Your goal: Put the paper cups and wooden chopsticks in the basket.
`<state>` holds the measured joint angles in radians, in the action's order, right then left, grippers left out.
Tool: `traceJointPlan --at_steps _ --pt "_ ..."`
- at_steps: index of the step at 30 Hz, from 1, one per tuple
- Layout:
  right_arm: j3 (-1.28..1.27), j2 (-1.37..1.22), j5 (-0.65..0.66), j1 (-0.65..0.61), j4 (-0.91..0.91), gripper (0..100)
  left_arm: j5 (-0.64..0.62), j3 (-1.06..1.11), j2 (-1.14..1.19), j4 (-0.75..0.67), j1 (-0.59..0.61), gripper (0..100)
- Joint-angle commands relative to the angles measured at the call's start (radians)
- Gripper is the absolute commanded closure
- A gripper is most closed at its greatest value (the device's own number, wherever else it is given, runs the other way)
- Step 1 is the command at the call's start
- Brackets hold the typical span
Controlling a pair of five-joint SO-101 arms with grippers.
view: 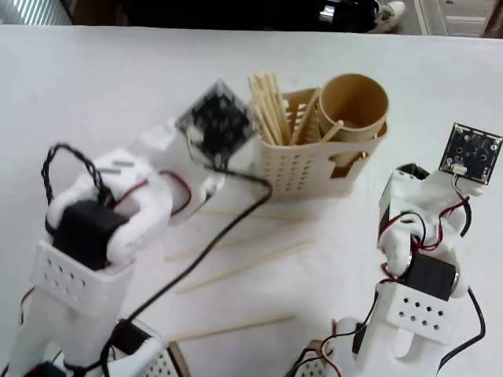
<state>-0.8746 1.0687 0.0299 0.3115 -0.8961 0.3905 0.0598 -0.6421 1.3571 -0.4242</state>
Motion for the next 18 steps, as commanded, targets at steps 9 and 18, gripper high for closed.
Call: traceJointPlan --at_steps 9,18 --pt "0.028 0.018 0.005 0.01 0.002 98.1 -0.19 -0.709 0.423 -0.173 -0.099 98" --pt "0.025 0.016 0.006 0.01 0.016 98.1 -0.4 -0.895 0.673 -0.328 -0.096 98"
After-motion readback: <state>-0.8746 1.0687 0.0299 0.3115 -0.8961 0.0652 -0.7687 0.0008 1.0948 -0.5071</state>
